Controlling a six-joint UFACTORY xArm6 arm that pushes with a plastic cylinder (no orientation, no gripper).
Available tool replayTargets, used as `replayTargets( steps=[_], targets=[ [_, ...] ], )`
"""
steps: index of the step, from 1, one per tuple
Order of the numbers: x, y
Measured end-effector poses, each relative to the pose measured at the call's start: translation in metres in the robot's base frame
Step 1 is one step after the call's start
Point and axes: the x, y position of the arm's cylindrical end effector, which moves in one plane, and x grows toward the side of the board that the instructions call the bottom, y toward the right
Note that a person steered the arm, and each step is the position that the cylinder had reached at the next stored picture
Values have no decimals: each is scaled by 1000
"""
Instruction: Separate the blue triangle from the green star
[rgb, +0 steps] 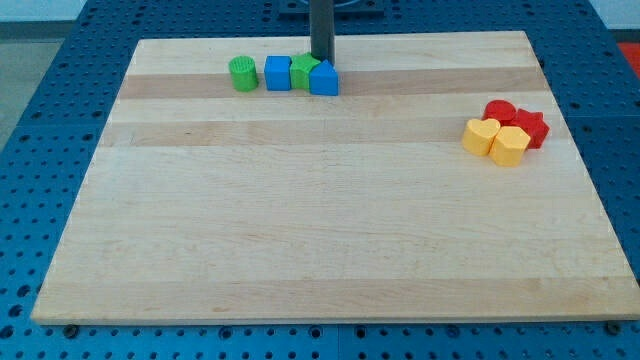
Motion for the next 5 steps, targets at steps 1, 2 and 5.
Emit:
replayTargets(
  steps=[1,2,5],
  targets=[
    [21,0],
    [47,0],
    [68,21]
  ],
)
